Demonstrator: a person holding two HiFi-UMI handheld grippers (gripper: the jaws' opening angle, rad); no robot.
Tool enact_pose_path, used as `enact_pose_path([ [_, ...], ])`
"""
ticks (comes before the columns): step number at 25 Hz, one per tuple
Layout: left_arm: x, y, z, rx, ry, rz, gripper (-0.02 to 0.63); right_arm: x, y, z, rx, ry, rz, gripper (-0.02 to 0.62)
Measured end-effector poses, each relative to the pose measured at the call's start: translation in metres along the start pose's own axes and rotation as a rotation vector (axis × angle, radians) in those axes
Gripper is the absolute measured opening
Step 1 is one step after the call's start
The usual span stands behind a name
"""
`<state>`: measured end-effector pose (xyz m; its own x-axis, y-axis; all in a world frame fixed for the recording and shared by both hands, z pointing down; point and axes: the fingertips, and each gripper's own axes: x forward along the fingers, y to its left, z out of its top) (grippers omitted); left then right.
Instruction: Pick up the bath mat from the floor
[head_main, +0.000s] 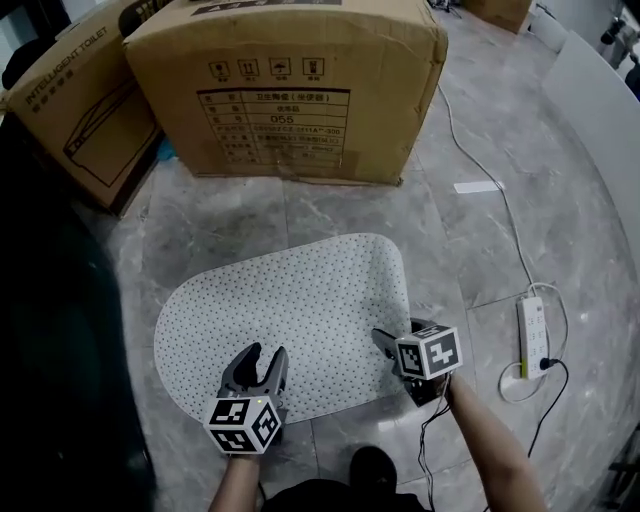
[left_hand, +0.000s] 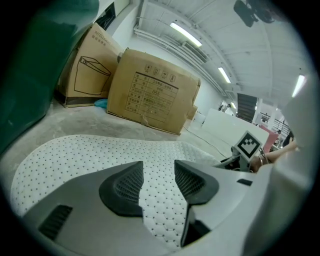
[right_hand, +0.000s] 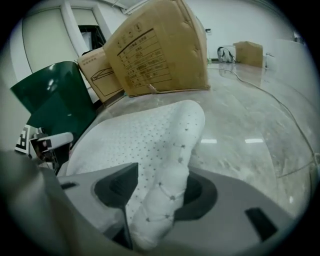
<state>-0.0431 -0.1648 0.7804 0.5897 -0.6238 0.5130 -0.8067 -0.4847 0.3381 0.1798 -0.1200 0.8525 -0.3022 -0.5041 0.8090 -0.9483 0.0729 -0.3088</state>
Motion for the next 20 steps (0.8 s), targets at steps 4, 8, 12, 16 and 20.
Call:
enact_pose_path([
  [4,-0.02,0.012,-0.002,-0.023,-0.015,0.029,0.198,-0.005,0.024,0.011,-0.058,-0.037,0.0,0.164],
  [8,-0.039,0.026,-0.006,-0.042,-0.035,0.065,0.198,-0.008,0.026,0.014,-0.091,-0.051,-0.037,0.081],
  [12,-0.062,0.047,-0.008,-0.078,-0.052,0.112,0.198,-0.023,0.028,0.017,-0.026,-0.092,-0.049,0.037],
  [16,-0.1,0.085,-0.009,-0.111,-0.068,0.216,0.202,-0.031,0.049,0.021,-0.021,-0.124,-0.026,0.034],
  [20,-0.137,0.122,-0.007,-0.131,-0.092,0.323,0.211,-0.03,0.072,0.027,-0.036,-0.132,-0.002,0.034],
])
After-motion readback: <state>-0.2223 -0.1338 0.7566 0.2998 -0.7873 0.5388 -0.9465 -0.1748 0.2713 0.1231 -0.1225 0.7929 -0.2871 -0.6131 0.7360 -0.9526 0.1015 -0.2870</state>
